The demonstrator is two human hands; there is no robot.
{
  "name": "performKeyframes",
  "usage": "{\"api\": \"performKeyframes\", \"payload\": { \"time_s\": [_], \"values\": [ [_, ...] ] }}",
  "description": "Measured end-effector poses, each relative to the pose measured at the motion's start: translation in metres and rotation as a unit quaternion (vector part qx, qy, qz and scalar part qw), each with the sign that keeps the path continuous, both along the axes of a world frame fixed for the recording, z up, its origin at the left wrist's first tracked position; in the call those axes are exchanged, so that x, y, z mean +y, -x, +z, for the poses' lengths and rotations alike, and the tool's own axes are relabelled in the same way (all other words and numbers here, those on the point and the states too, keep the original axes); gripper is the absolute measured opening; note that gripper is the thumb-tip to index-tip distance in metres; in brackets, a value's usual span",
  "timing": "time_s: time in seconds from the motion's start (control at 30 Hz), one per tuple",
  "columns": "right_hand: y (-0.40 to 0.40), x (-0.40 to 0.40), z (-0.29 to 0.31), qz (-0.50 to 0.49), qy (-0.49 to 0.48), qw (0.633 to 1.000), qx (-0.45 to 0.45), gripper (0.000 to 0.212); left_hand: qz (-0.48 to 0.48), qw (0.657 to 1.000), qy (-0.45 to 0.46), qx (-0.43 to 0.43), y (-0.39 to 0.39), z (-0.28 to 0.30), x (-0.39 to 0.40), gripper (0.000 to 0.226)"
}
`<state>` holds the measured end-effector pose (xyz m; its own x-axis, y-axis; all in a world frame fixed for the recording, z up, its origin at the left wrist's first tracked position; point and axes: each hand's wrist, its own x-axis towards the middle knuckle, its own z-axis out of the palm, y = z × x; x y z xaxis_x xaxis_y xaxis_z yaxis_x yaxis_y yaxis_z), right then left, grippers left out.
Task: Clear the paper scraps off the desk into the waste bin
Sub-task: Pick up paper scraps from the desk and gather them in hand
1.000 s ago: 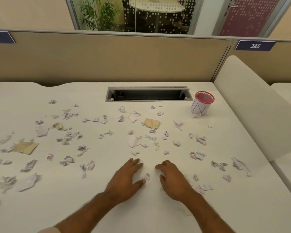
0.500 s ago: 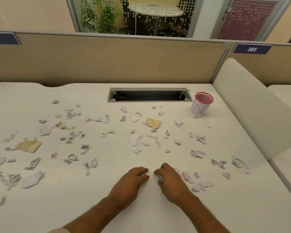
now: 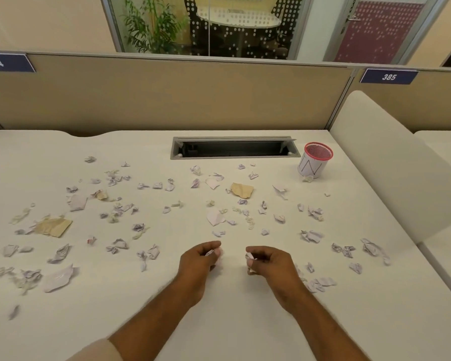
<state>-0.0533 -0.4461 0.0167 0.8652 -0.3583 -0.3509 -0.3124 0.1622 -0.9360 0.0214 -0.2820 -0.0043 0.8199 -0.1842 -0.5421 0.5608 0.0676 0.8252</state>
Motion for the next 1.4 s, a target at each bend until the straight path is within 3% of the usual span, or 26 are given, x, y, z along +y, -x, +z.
{"api": "performKeyframes", "payload": {
  "time_s": [0.13,0.23,0.3,0.37,0.43,0.53,0.67,0.73,0.87,1.0,1.1,1.17,1.23,1.33,1.37,1.4],
  "values": [
    [-0.012,0.018,0.009,-0.034,-0.223,0.973,-0.045,0.027,0.024,0.985,0.124,0.117,0.003,0.016,-0.01,0.017],
    [-0.019,0.034,0.01,-0.052,-0.289,0.955,-0.052,0.025,0.04,0.964,0.196,0.178,0.011,0.02,-0.015,0.024],
    [-0.018,0.044,0.009,-0.038,-0.216,0.974,-0.052,0.024,0.046,0.952,0.224,0.201,0.012,0.021,-0.016,0.031],
    [-0.016,0.053,0.007,-0.005,-0.046,0.998,-0.049,0.022,0.046,0.947,0.236,0.211,0.014,0.022,-0.016,0.037],
    [-0.014,0.06,0.005,0.036,0.102,0.992,-0.058,0.023,0.047,0.943,0.25,0.214,0.015,0.02,-0.016,0.039],
    [-0.011,0.072,0.006,0.093,0.26,0.958,-0.075,0.024,0.071,0.923,0.302,0.227,0.017,0.019,-0.016,0.034],
    [-0.009,0.07,0.003,0.135,0.445,0.879,-0.1,0.02,0.089,0.919,0.284,0.257,0.015,0.022,-0.013,0.031],
    [-0.008,0.062,0.004,0.16,0.453,0.872,-0.09,0.02,0.084,0.936,0.228,0.253,0.013,0.021,-0.012,0.033],
    [-0.001,0.045,0.009,0.173,0.391,0.899,-0.095,0.018,0.073,0.964,0.113,0.228,0.011,0.022,-0.013,0.038],
    [0.01,0.021,0.01,0.12,0.37,0.919,-0.068,0.015,0.071,0.973,0.09,0.202,0.012,0.022,-0.013,0.049],
    [0.017,0.005,0.009,0.034,0.255,0.966,-0.026,0.012,0.075,0.974,0.111,0.183,0.014,0.024,-0.016,0.054],
    [0.018,0.005,0.009,-0.036,0.094,0.995,0.004,0.009,0.072,0.978,0.129,0.15,0.016,0.028,-0.023,0.051],
    [0.018,0.012,0.008,-0.092,-0.097,0.991,0.014,0.019,0.07,0.979,0.157,0.111,0.019,0.037,-0.035,0.044],
    [0.013,0.031,0.007,-0.146,-0.368,0.918,0.026,0.036,0.052,0.989,0.134,0.045,0.034,0.052,-0.058,0.032],
    [0.01,0.04,0.011,-0.168,-0.469,0.867,0.022,0.034,0.042,0.994,0.101,0.004,0.042,0.053,-0.065,0.03],
    [0.006,0.049,0.016,-0.191,-0.589,0.785,-0.008,0.028,0.032,0.996,0.066,-0.047,0.051,0.052,-0.071,0.028]
  ]
}}
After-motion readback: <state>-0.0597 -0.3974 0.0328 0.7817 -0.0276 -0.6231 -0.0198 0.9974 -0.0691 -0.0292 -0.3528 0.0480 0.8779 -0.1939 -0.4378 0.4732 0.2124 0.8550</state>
